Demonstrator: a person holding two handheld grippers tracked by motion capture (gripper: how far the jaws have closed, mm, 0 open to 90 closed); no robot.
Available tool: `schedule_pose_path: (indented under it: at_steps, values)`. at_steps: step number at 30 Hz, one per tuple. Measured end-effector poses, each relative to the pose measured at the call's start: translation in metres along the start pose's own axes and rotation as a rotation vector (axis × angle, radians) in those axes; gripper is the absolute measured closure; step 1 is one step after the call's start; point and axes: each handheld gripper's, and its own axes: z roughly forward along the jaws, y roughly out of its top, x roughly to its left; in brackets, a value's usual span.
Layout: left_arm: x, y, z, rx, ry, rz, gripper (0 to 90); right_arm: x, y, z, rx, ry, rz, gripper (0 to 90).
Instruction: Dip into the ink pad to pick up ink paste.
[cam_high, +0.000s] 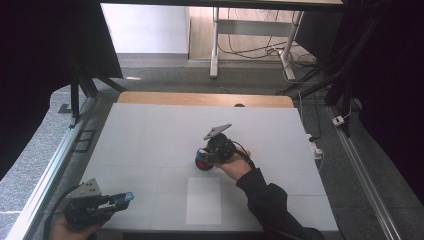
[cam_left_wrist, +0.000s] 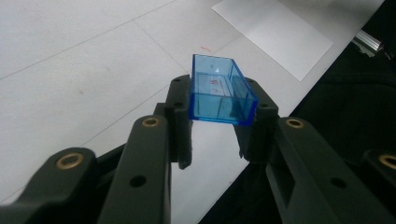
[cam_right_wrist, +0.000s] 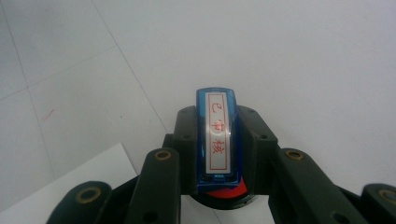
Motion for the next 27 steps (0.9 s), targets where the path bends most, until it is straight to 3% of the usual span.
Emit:
schedule_pose_path:
  at_steps: [10, 17, 27]
  values:
    - [0.0000, 0.0001, 0.0002, 0.002, 0.003, -0.001, 68.5, 0.0016, -0.0002, 0.0032, 0.013, 0.006, 0.004, 71.6]
    - [-0.0003, 0.0003, 0.0007, 0.004, 0.002, -0.002, 68.5, 0.0053, 0.0000, 0.0034, 0.018, -0.018, -0.024, 71.6]
    - [-0.0004, 0.0003, 0.0009, 0.007, 0.005, 0.000, 68.5, -0.0040, -0.0033, 0.0043, -0.007, 0.031, 0.051, 71.7]
